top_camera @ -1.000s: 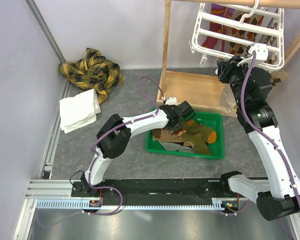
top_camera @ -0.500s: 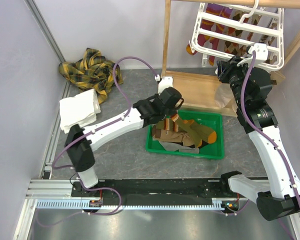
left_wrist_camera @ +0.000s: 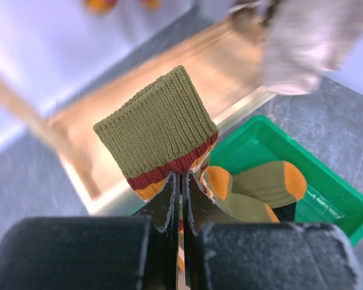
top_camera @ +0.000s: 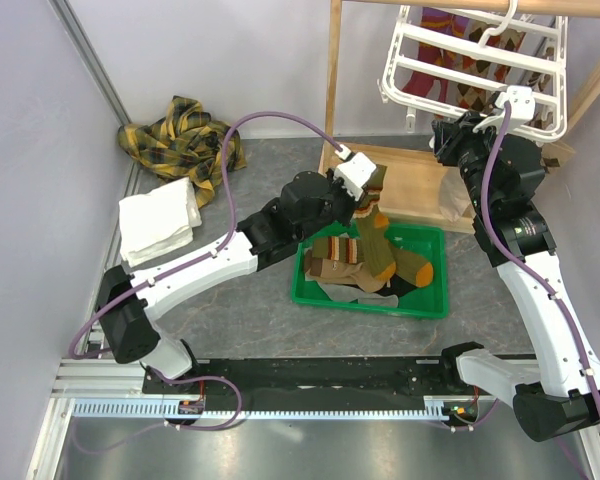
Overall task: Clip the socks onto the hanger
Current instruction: Pick up the sock from the bin, then clamp the sock onto the hanger.
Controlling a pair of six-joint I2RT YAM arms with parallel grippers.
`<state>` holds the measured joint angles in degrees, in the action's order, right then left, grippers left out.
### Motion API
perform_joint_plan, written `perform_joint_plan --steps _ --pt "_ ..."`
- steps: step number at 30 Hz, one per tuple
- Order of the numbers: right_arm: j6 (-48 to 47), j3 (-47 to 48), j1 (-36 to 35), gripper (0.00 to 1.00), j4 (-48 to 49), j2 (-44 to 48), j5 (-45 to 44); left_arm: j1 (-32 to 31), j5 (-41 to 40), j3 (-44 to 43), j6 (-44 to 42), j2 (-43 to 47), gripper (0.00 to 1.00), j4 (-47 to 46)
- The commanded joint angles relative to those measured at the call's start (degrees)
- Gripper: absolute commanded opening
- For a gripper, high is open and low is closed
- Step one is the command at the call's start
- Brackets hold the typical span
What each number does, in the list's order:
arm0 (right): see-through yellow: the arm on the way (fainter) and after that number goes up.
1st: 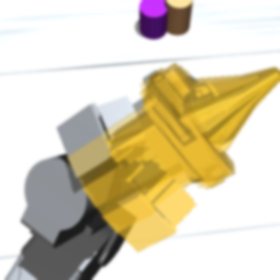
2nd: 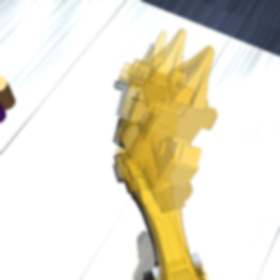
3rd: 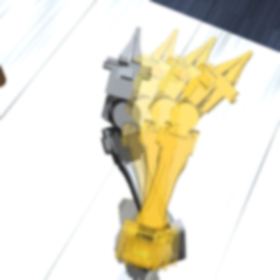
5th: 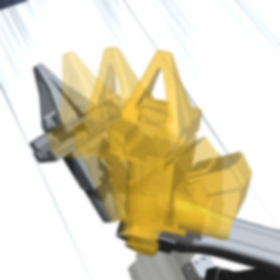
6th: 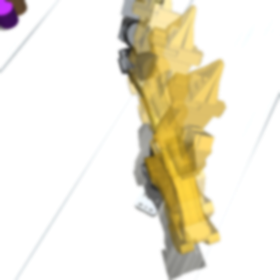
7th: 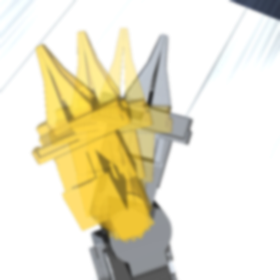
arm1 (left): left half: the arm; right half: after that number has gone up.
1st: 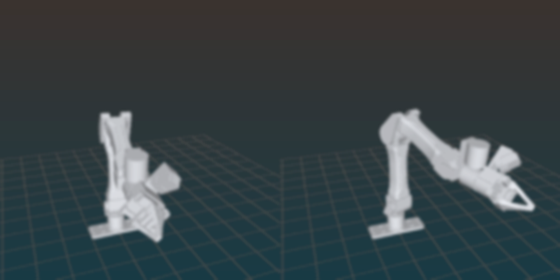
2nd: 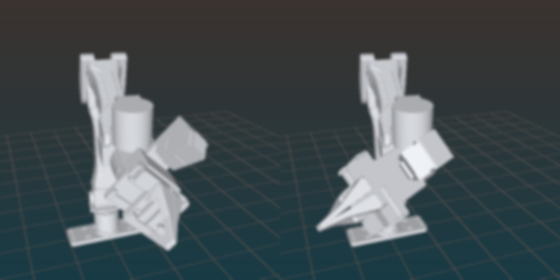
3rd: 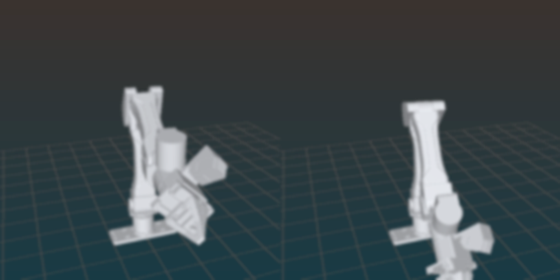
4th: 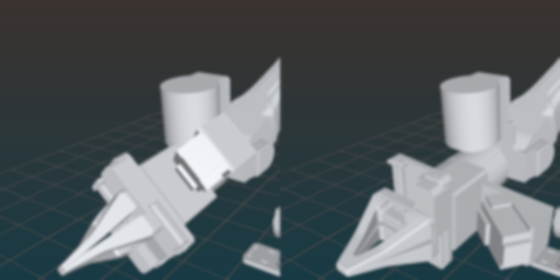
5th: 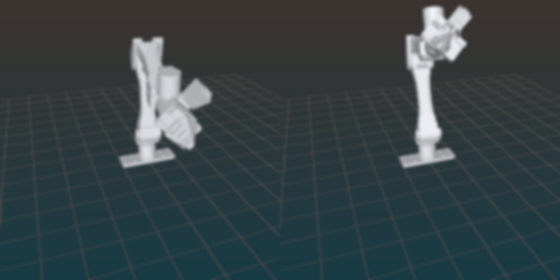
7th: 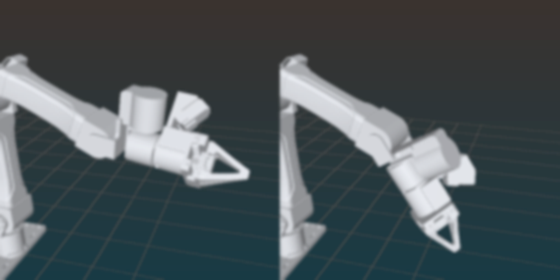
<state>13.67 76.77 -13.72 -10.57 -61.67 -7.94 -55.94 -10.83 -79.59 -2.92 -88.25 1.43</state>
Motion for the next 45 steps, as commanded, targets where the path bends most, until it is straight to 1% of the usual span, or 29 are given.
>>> perform_joint_plan --steps 1,2,4,10,15,22,40,41,45 --pt "0.04 1.27 -0.70 0.00 -2.35 0.94 3.98 0.22 12.22 0.32 -15.96 1.59 0.02 -12.14" --pt "-0.05 1.27 -0.61 0.00 -2.18 0.94 4.34 0.31 14.67 0.05 -16.59 1.15 0.02 -12.85" --pt "0.04 1.45 -0.70 0.00 -2.09 0.94 5.13 0.22 17.15 -1.69 -17.73 0.36 0.02 -13.99" --pt "0.48 1.19 -0.61 0.00 -1.56 1.20 6.19 0.31 19.88 -6.62 -19.67 -4.38 0.02 -16.01" --pt "1.00 1.36 -0.61 0.00 -1.56 1.20 7.06 0.22 18.48 -9.44 -21.77 -8.33 0.02 -16.99" --pt "1.45 1.45 -0.70 0.00 -1.47 1.20 7.77 0.31 17.77 -12.95 -24.32 -11.68 0.02 -18.13" --pt "1.53 1.01 -0.70 0.00 -1.30 1.20 7.68 0.31 16.02 -16.03 -25.03 -14.05 0.02 -20.24" --pt "1.79 1.01 -0.61 0.00 -1.30 1.20 9.16 0.31 15.75 -16.29 -25.03 -14.23 0.02 -20.24" --pt "2.59 1.10 -0.61 0.00 -0.95 1.20 10.14 0.40 15.75 -17.35 -25.03 -14.85 0.02 -20.07"
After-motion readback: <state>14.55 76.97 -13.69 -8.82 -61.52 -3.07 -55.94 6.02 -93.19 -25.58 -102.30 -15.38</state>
